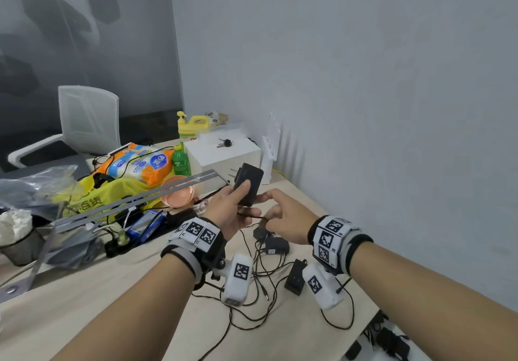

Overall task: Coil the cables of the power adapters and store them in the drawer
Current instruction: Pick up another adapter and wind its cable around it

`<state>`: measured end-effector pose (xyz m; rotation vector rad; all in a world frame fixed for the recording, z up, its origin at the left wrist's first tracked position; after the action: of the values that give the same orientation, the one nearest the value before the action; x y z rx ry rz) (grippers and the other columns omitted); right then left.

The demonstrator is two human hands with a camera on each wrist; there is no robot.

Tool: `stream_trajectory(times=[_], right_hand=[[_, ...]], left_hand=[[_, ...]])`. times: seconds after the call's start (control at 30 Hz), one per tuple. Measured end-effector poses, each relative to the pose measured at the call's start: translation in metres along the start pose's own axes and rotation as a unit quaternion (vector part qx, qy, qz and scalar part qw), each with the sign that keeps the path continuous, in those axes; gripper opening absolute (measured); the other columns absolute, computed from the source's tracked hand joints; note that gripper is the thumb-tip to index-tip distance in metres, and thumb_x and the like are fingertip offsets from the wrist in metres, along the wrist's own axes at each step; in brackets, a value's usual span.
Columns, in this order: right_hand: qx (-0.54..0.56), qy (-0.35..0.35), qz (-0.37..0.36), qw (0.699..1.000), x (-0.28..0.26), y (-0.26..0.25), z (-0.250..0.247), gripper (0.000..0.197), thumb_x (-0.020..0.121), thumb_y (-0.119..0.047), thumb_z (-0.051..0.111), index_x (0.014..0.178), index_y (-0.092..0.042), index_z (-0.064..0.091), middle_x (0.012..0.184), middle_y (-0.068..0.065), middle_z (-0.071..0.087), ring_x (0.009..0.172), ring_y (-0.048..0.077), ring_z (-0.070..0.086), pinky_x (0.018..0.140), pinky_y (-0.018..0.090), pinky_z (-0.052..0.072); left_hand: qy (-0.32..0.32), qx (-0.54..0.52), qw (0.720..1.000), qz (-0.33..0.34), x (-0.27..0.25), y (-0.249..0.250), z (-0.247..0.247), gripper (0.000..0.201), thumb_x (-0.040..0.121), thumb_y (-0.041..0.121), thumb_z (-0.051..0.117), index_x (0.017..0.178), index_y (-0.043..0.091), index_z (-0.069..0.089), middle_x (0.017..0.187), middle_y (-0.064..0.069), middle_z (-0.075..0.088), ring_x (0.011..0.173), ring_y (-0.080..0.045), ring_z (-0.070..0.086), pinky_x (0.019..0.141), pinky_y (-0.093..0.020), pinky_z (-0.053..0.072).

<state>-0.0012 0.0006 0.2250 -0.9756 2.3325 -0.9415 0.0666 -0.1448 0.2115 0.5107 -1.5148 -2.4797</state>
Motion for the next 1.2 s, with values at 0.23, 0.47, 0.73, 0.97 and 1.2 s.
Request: stream_trajectory(times=[0.23,0.47,0.73,0.97,1.2], right_hand=[[-0.024,-0.023,-0.029,0.999,-0.006,-0.001,-0.001,0.02,0.098,-0.037,0.047,0.087,-0.025,0.059,0.05,-0.01,0.058,0.056,0.017,0.058,0.069,0.04,0.054],[-0.104,-0.053,-0.079,0.99,-0.003,-0.004,0.006,0.03,0.097,-0.04,0.046,0.076,-0.032,0.067,0.079,0.004,0.07,0.07,0.019,0.062,0.074,0.034,0.052],[-0.214,0.003,-0.122,0.969,-0.005,-0.014,-0.007,0.022,0.094,-0.04,0.053,0.081,-0.028,0.065,0.071,-0.01,0.062,0.07,0.01,0.056,0.07,0.028,0.045],[-0.309,0.131,-0.188,0.923,0.0,-0.04,-0.038,0.028,0.089,-0.052,0.058,0.084,-0.027,0.07,0.07,-0.01,0.062,0.068,0.011,0.053,0.061,0.026,0.04],[-0.412,0.182,-0.246,0.858,-0.001,-0.058,-0.055,0.038,0.086,-0.064,0.051,0.091,-0.031,0.069,0.085,-0.011,0.067,0.087,0.012,0.059,0.065,0.027,0.041]], left_hand=[[0.015,-0.116,0.993,-0.007,0.001,0.007,0.003,0.052,0.099,0.055,0.029,0.109,0.014,0.059,0.091,-0.005,0.064,0.062,-0.016,0.055,0.067,-0.032,0.043],[0.02,-0.166,0.984,0.06,0.003,0.019,-0.003,0.009,0.094,0.008,0.056,0.097,0.0,0.058,0.09,-0.013,0.058,0.081,-0.023,0.06,0.077,-0.031,0.057],[0.108,0.399,0.895,0.166,-0.008,0.021,-0.022,0.052,0.079,0.027,0.077,0.12,0.033,0.047,0.095,0.018,0.054,0.079,-0.001,0.06,0.056,-0.01,0.045],[0.006,0.377,0.912,0.162,-0.007,0.012,-0.017,0.046,0.087,0.017,0.069,0.127,0.032,0.05,0.097,-0.002,0.057,0.059,-0.011,0.057,0.048,-0.02,0.047],[-0.095,0.177,0.978,0.053,-0.01,0.017,-0.013,0.035,0.095,0.001,0.051,0.126,0.017,0.051,0.075,-0.009,0.046,0.052,-0.014,0.041,0.046,-0.023,0.03]])
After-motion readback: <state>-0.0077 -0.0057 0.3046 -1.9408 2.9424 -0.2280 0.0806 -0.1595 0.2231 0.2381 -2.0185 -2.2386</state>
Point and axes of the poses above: each hand's wrist, its own x-axis towards the middle knuckle, its own z-axis out of the palm, y = z × x, the point moved 1 cm from there along x, towards the middle knuckle
